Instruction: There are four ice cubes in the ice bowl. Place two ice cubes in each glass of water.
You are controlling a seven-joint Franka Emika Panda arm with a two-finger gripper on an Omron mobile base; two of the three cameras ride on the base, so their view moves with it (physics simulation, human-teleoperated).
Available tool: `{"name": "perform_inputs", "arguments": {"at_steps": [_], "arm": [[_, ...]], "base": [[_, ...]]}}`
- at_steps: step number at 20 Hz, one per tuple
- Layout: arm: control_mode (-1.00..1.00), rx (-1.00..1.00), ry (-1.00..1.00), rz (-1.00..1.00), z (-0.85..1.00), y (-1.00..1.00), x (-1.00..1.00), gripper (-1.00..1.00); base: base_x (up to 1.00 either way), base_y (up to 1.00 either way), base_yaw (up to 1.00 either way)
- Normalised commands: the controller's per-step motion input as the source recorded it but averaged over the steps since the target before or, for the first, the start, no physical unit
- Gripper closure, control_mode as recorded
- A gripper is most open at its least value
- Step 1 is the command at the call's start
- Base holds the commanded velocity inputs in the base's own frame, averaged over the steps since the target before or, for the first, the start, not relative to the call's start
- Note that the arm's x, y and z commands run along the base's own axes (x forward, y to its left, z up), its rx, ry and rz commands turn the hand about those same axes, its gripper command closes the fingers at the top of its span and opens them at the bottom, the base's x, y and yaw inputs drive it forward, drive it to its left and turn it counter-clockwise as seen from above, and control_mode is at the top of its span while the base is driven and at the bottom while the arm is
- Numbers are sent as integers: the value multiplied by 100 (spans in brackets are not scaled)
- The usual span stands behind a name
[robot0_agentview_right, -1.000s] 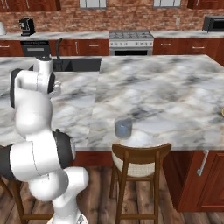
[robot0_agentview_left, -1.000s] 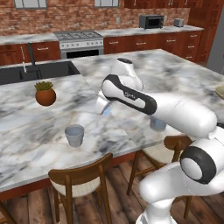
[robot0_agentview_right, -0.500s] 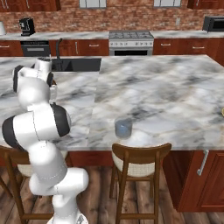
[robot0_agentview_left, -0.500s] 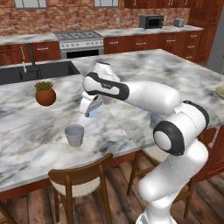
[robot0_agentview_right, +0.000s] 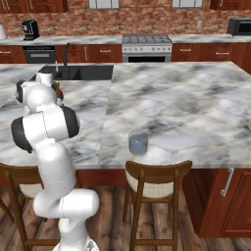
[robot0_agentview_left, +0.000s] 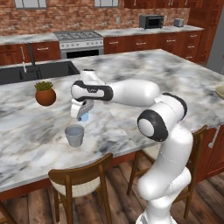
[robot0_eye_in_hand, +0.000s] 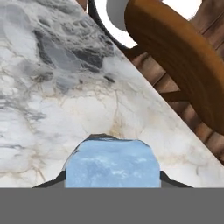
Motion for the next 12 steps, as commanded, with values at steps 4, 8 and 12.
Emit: {"name": "perform_inputs", "arguments": {"at_steps": [4, 8, 12], "arm": [[-100, -9, 8, 2, -42, 37, 46, 100], [-100, -9, 9, 0, -31, 42, 42, 100], [-100, -10, 13, 0, -38, 36, 31, 100]], "base": [[0, 0, 0], [0, 0, 0], [0, 0, 0]]}}
